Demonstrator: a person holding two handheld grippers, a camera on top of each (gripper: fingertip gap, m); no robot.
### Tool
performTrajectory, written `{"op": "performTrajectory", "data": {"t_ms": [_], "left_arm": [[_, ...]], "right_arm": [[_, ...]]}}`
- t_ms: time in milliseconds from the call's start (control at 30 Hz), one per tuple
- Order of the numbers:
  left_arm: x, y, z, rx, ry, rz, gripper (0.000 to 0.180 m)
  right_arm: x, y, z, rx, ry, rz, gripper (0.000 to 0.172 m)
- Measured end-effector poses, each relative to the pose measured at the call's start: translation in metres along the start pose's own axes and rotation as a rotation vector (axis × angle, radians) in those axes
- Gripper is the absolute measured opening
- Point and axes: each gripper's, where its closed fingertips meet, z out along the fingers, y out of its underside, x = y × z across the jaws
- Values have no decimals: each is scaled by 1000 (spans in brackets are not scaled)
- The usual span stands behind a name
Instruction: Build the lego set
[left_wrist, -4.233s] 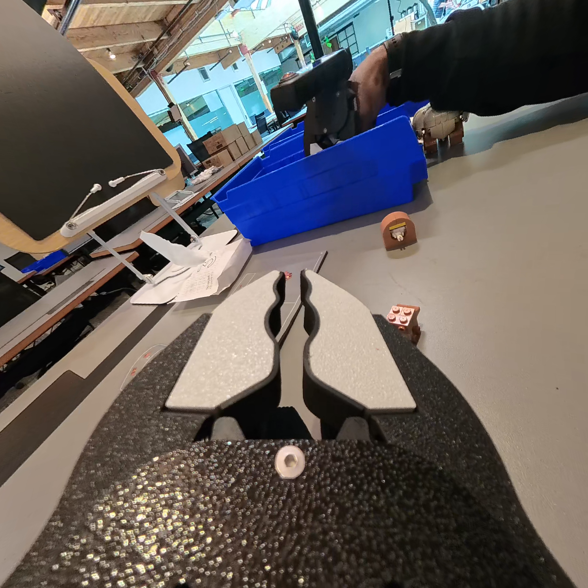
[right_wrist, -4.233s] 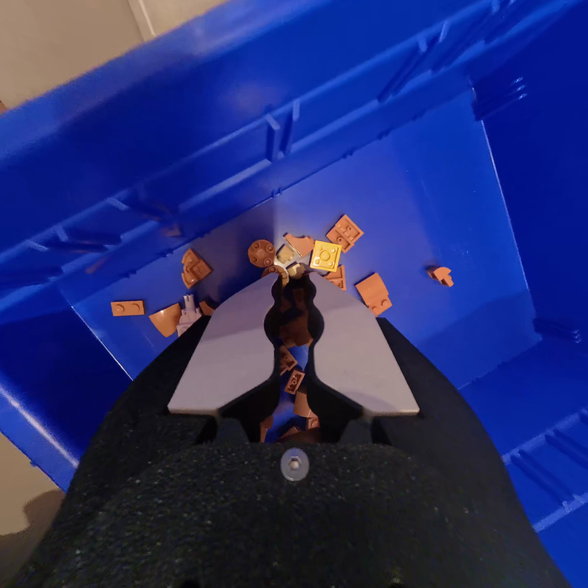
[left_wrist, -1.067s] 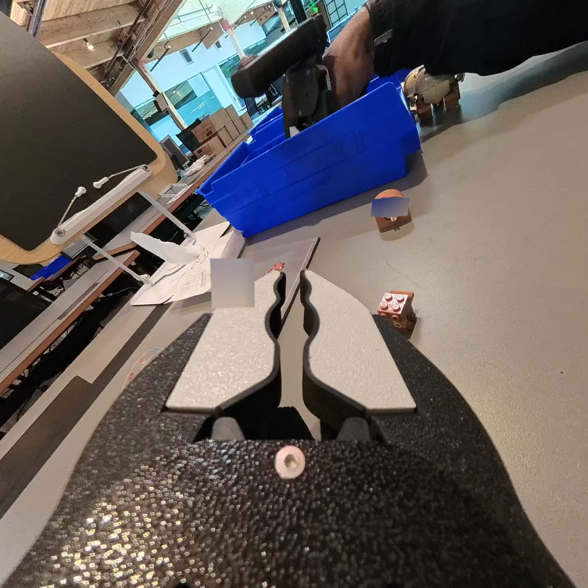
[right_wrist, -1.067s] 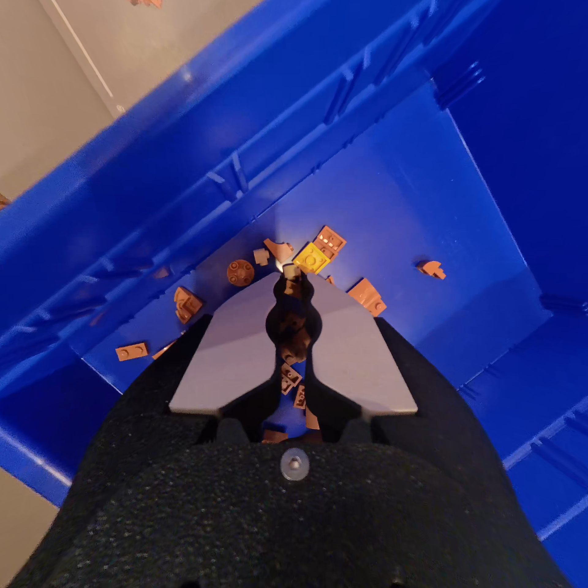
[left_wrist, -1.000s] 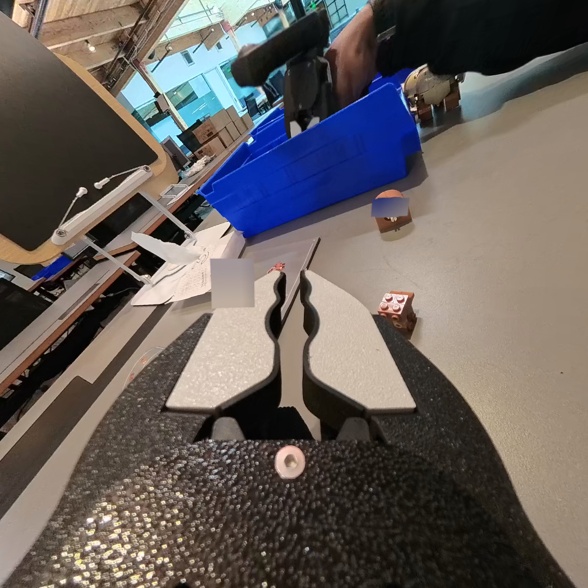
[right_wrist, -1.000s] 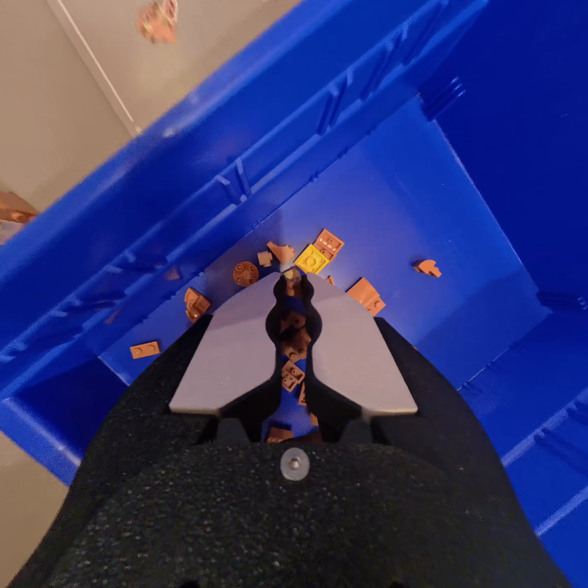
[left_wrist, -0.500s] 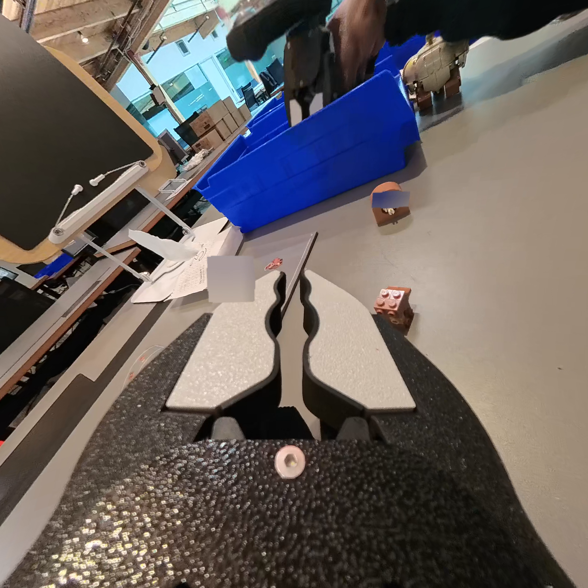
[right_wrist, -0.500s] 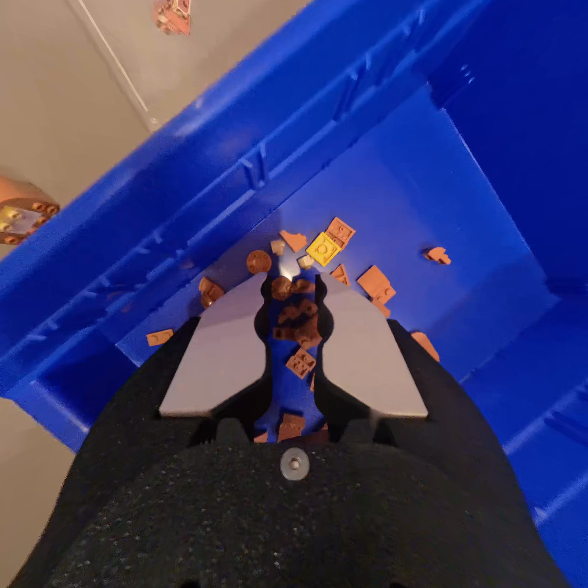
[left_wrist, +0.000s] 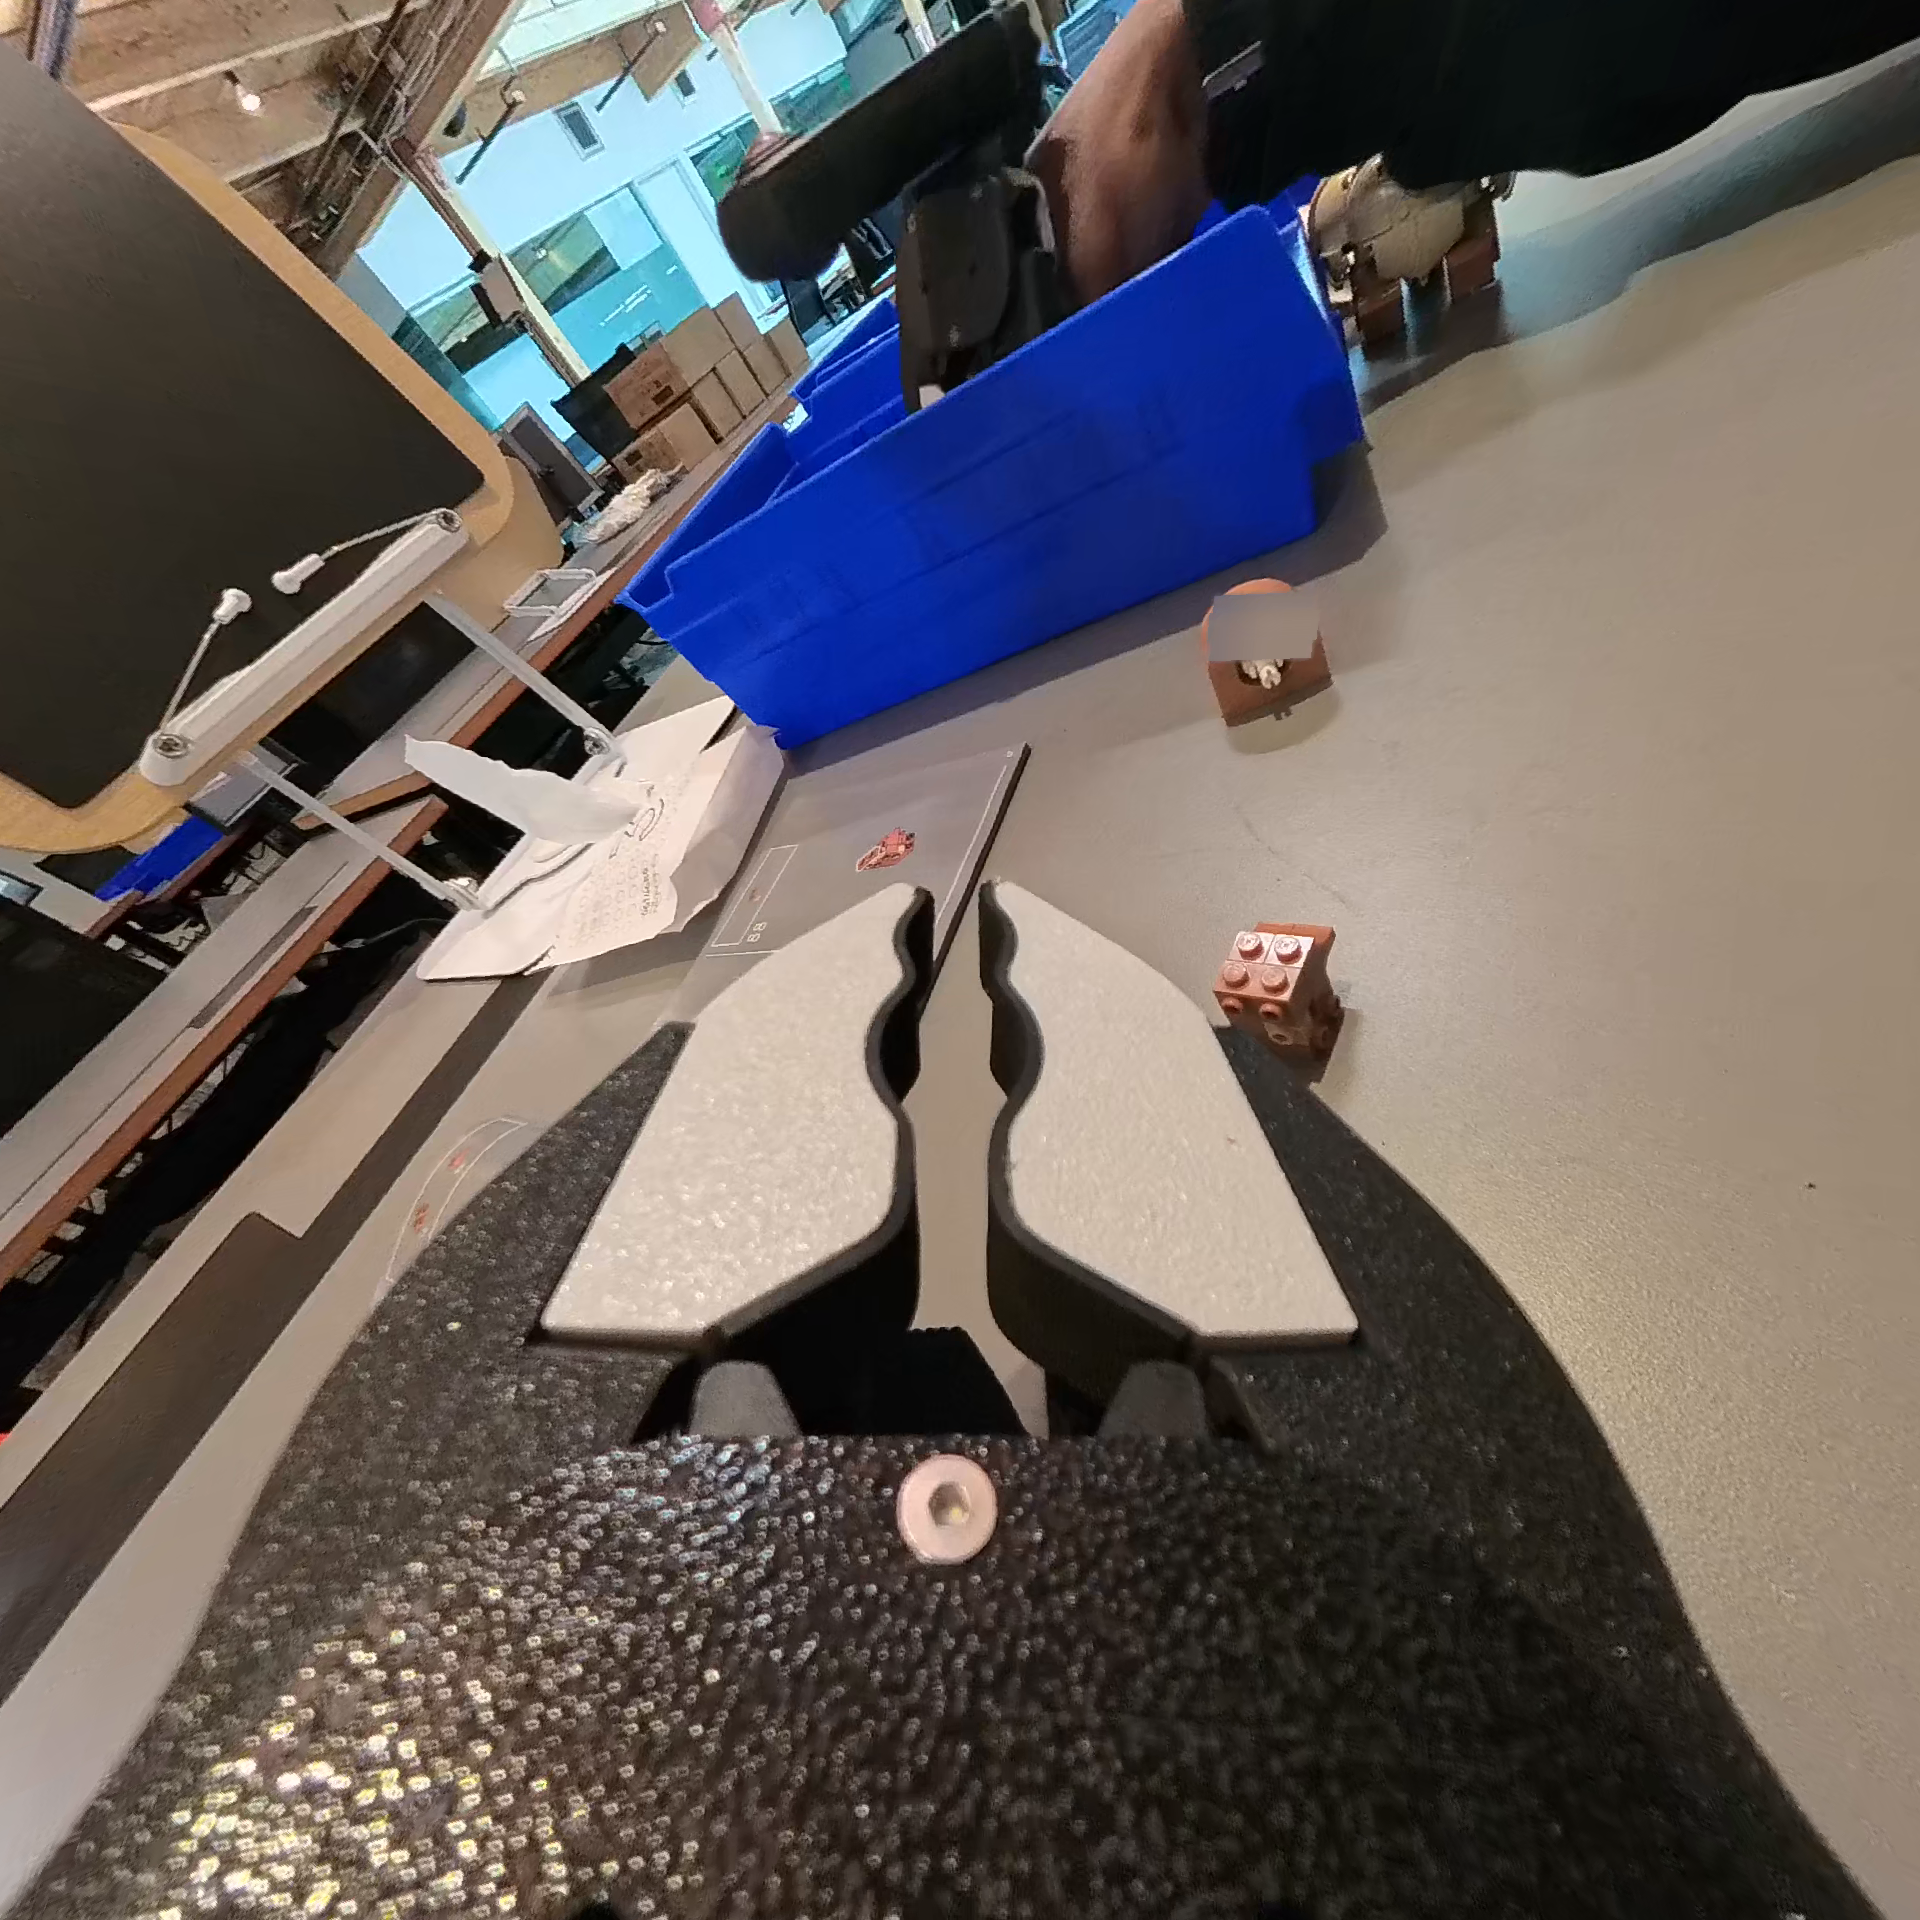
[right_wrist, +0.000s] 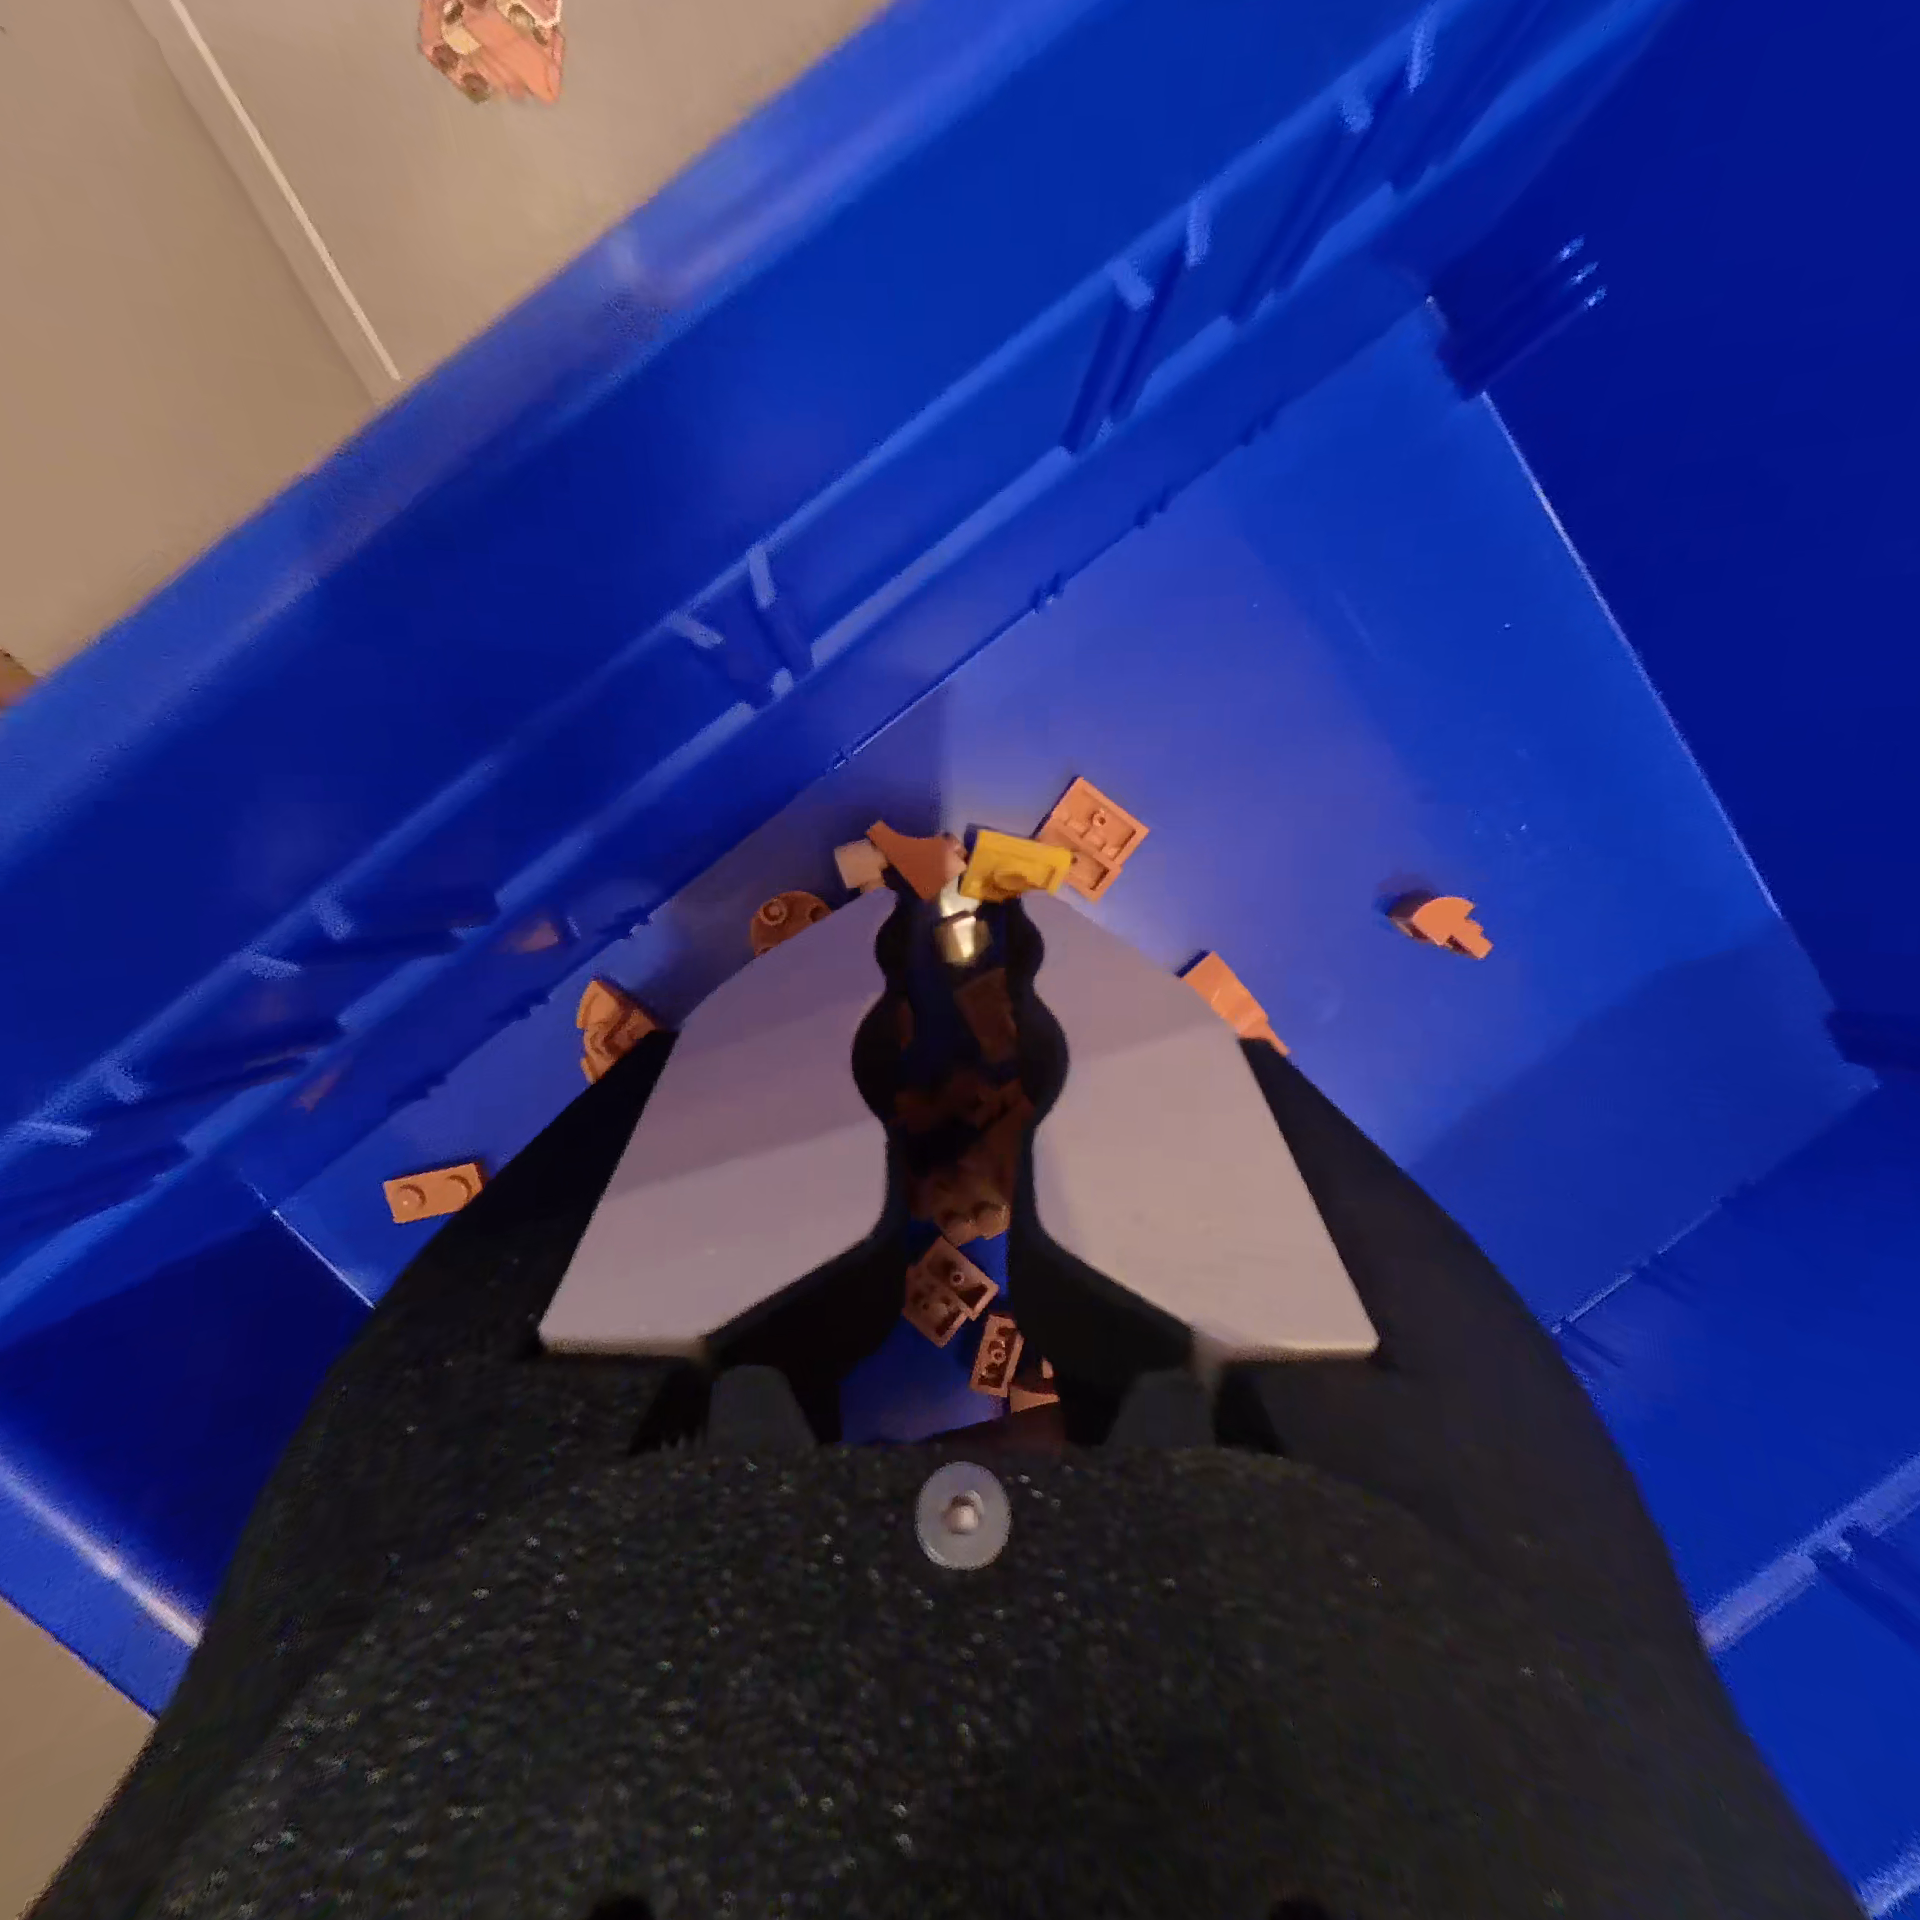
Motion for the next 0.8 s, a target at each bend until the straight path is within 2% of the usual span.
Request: {"op": "performTrajectory", "data": {"t_ms": [67, 200, 233, 467, 667, 800], "left_arm": [[0, 0, 0, 3, 0, -1, 8], [0, -1, -1, 9, 1, -1, 8], [0, -1, -1, 9, 2, 0, 8], [1, -1, -1, 5, 2, 3, 8], [1, 0, 0, -6, 0, 10, 8], [1, 0, -1, -4, -10, 12, 7]], "right_arm": [[0, 0, 1, -8, -2, 7, 9], [0, 1, 0, -13, 2, 18, 7], [1, 1, -1, -7, 8, 27, 0], [4, -5, -41, 166, 14, 107, 0], [2, 6, -25, 78, 26, 31, 2], [0, 9, -13, 23, 16, -34, 11]]}}
